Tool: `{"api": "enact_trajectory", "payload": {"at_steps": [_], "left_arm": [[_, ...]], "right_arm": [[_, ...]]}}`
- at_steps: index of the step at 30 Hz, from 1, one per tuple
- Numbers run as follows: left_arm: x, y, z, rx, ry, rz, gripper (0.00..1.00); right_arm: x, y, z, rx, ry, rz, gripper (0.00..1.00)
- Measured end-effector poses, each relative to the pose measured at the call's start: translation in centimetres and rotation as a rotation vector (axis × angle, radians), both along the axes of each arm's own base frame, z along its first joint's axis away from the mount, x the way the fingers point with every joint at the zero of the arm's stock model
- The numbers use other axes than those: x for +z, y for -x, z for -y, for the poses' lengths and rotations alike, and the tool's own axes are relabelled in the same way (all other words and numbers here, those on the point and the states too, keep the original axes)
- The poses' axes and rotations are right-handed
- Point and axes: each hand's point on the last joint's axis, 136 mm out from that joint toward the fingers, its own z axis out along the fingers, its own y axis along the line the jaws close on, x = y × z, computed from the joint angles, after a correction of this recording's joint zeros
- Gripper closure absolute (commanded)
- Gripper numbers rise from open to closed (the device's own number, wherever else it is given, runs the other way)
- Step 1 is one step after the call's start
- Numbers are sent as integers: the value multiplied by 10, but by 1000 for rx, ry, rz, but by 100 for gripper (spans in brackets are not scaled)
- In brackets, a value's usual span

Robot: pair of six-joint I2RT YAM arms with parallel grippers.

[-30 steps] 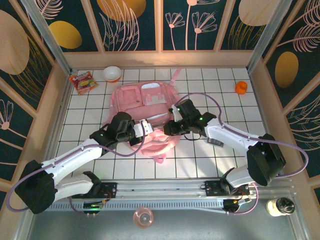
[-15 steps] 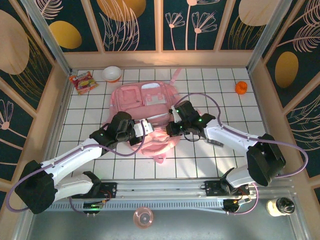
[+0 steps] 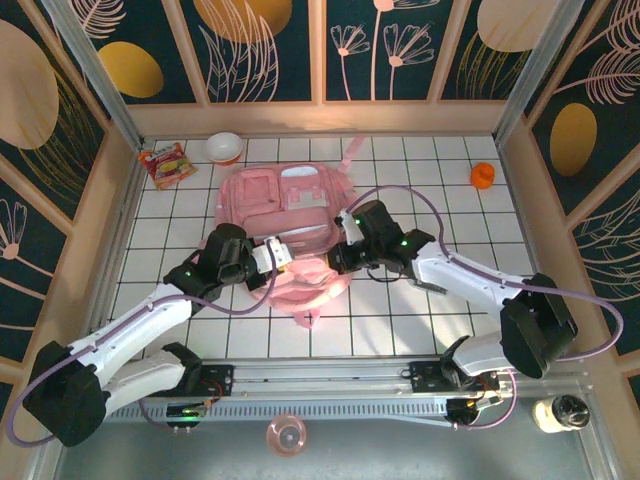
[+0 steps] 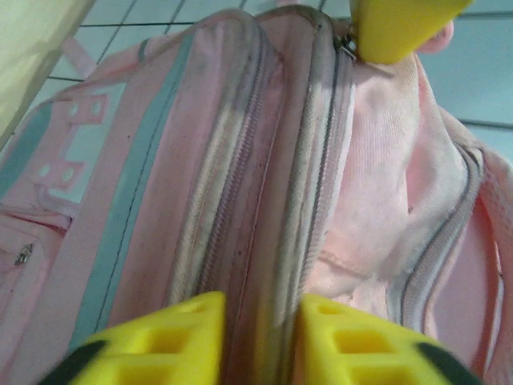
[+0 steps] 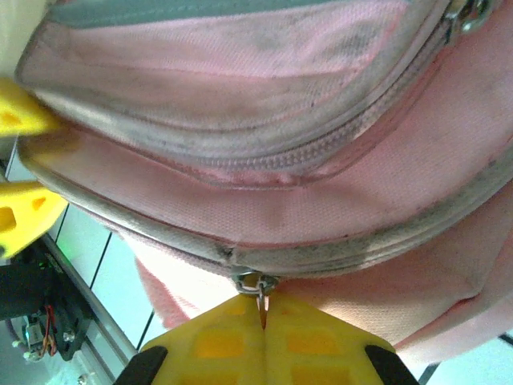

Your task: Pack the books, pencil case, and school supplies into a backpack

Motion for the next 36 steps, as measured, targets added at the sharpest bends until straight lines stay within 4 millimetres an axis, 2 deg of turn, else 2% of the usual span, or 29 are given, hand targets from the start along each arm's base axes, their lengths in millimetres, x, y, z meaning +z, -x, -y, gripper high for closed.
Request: {"api": "enact_trajectory", "payload": {"at_steps": [2,4,8,13,15,17,19,22,23,27,32,36], "left_arm": [[2,5,3,-23,11,-24,44],[10,8,10,-56,27,-28,40],[23,16,33,-139,52,-22,39],[6,18,41,-164,17,-64,41],[-4,16,42,-165,-3,-83,44],[-10,15,43,-168,-14,-92,52],[-12,12,44,-164,-17,-84,66],[-13,8,44,-160,-23,-71,95],[-12,8,45,-159,-21,-68,100],[-10,6,45,-158,-27,-45,100],[1,3,45,-144,-10,5,100],[9,3,44,-143,5,31,100]], "right_arm": [[0,9,-8,15,-7,-12,100],[3,18,-17,32,-22,-19,100],[6,31,-30,61,-45,-40,100],[8,34,-35,67,-50,-51,100],[11,33,-36,65,-53,-49,100],[11,33,-35,63,-50,-52,100],[10,33,-34,63,-47,-57,100],[10,31,-33,58,-48,-59,100],[10,28,-31,51,-47,-57,100],[6,16,-16,13,-25,-67,100],[3,-9,21,-60,7,-67,100],[1,-22,35,-67,13,-46,100]]}}
